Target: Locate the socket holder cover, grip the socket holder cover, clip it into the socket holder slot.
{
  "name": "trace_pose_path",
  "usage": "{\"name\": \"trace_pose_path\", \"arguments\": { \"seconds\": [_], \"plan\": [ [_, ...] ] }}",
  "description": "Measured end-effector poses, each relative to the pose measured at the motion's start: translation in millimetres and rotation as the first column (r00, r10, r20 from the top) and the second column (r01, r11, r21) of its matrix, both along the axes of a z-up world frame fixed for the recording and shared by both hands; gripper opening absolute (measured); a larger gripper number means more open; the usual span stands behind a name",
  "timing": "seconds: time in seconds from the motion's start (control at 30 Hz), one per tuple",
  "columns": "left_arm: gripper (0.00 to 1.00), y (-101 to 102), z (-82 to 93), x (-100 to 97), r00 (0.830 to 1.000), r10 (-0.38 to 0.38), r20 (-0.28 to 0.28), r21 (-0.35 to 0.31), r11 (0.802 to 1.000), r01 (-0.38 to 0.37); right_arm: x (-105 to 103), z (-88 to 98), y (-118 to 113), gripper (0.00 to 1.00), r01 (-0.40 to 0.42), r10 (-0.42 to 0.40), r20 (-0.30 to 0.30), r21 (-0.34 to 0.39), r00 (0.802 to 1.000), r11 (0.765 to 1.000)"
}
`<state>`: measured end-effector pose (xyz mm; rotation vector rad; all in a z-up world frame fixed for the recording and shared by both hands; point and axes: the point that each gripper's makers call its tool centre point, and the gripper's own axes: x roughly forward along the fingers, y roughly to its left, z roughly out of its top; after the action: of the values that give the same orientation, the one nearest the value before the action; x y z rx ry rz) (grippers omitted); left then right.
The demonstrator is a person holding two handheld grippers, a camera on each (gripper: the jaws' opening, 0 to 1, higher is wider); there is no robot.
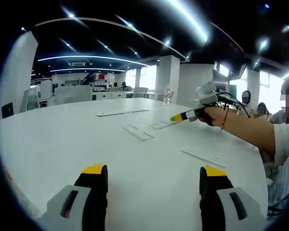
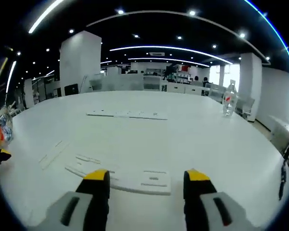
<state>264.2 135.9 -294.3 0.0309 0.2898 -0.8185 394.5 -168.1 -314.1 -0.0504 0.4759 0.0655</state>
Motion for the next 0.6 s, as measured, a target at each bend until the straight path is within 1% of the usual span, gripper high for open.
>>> {"name": "trace_pose_path", "arguments": {
  "seconds": [0.1, 0.17, 0.23, 0.3, 0.43, 0.6],
  "plan": [
    [0.78, 0.3, 0.3, -0.3, 1.000, 0.001, 0.000, -0.002, 1.000, -0.001, 0.2, 0.2, 0.1, 0.62, 0.003, -0.003, 0.000, 0.008, 1.000, 1.000],
    [0.78, 0.1, 0.2, -1.2, 1.000, -0.001, 0.000, -0.001, 1.000, 0.001, -2.2, -5.0, -0.4, 0.63, 0.002, -0.002, -0.013, -0.008, 1.000, 1.000],
    [0.78, 0.0, 0.5, -1.4, 1.000, -0.001, 0.001, -0.001, 1.000, 0.001, -1.7, -5.2, -1.0, 0.62, 0.003, -0.003, -0.006, 0.011, 1.000, 1.000],
    [0.78, 0.2, 0.3, -1.2, 1.000, 0.000, 0.000, 0.000, 1.000, 0.000, -0.8, -4.4, -2.3, 0.62, 0.001, -0.001, -0.006, 0.019, 1.000, 1.000],
    [0.78, 0.0, -0.1, -1.6, 1.000, -0.001, -0.001, 0.002, 1.000, 0.001, -1.5, -4.2, 0.8, 0.60, -0.009, 0.009, 0.000, 0.023, 1.000, 1.000],
    [0.78, 0.0, 0.0, -1.6, 1.000, -0.002, -0.001, 0.003, 1.000, 0.002, 0.2, -5.1, 4.3, 0.59, -0.020, 0.020, 0.000, 0.045, 1.000, 0.999]
  ]
}}
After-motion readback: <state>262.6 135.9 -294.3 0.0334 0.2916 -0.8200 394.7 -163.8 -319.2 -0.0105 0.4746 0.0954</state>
